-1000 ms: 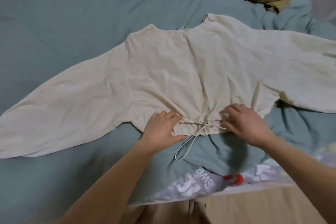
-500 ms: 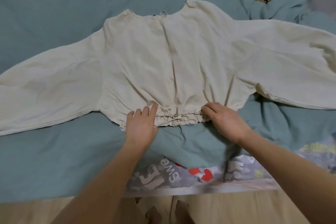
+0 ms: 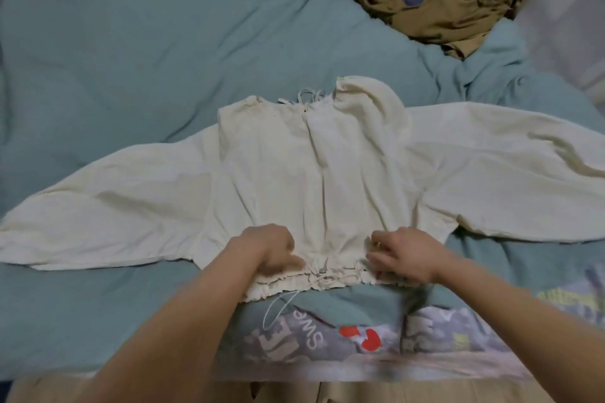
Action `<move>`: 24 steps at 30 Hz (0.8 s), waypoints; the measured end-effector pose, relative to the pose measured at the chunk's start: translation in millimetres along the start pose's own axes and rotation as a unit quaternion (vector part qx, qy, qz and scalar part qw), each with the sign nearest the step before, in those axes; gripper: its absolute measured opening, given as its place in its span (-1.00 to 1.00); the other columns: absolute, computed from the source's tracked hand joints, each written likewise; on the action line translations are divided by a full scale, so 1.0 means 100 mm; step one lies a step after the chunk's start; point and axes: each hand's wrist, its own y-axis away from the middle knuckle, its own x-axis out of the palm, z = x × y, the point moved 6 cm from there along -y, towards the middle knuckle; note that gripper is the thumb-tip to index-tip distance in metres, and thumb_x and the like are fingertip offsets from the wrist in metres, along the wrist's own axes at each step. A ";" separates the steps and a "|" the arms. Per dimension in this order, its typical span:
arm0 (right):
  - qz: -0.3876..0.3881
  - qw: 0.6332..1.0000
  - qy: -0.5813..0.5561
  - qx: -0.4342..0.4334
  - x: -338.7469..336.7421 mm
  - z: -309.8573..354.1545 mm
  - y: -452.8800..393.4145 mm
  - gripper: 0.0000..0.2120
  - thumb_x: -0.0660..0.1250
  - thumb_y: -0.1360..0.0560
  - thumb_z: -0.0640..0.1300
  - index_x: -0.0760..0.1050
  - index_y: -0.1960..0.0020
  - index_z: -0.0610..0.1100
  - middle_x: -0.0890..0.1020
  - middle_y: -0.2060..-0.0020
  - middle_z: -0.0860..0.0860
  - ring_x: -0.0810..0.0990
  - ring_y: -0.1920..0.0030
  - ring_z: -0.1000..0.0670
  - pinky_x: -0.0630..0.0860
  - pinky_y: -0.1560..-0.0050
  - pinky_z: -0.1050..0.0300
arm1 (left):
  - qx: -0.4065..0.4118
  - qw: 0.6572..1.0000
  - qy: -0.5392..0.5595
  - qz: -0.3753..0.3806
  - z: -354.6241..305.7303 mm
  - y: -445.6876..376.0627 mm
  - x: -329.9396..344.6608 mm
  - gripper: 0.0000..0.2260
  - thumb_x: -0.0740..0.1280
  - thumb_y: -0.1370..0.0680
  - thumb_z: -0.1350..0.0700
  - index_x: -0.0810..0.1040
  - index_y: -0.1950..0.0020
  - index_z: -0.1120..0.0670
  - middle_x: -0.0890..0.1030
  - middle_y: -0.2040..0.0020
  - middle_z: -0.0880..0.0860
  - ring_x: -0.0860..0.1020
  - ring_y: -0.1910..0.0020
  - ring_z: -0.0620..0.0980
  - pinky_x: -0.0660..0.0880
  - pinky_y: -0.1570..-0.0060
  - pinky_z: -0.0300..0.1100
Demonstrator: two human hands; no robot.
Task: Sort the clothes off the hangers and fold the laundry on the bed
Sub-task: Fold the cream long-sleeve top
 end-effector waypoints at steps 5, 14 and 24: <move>-0.268 0.962 -0.047 0.022 -0.72 -0.14 -0.49 -0.86 0.18 -0.56 -0.19 0.48 -0.06 -0.17 0.61 0.04 -0.12 0.55 0.00 -0.21 0.45 0.05 -0.05 | 0.061 0.939 0.055 -0.332 -0.11 -0.22 -0.77 -0.64 0.08 -0.66 -0.01 0.38 -0.44 -0.01 0.47 -0.31 0.02 0.39 -0.30 0.04 0.39 -0.13 -0.08; -0.347 0.931 -0.057 0.101 -1.19 -0.67 -1.27 -0.47 0.16 -0.56 -0.08 0.21 -0.47 -0.27 0.25 -0.47 -0.22 0.20 -0.48 -0.19 0.17 -0.47 -0.09 | 0.156 0.922 0.073 -0.347 -0.44 -1.03 -1.06 -0.38 0.02 -0.63 -0.20 -0.11 -0.59 0.02 -0.12 -0.59 0.01 -0.17 -0.56 -0.03 -0.14 -0.52 -0.13; -0.293 0.931 -0.075 0.206 -1.58 -1.34 -1.84 -0.81 0.16 -0.61 -0.04 0.44 0.06 -0.14 0.61 0.11 -0.18 0.57 0.03 -0.25 0.36 0.18 0.01 | 0.108 0.937 0.036 -0.331 -0.41 -1.56 -1.16 -0.18 -0.16 -0.48 -0.41 -0.24 -0.57 0.07 -0.40 -0.51 0.01 -0.42 -0.48 -0.04 -0.32 -0.47 -0.14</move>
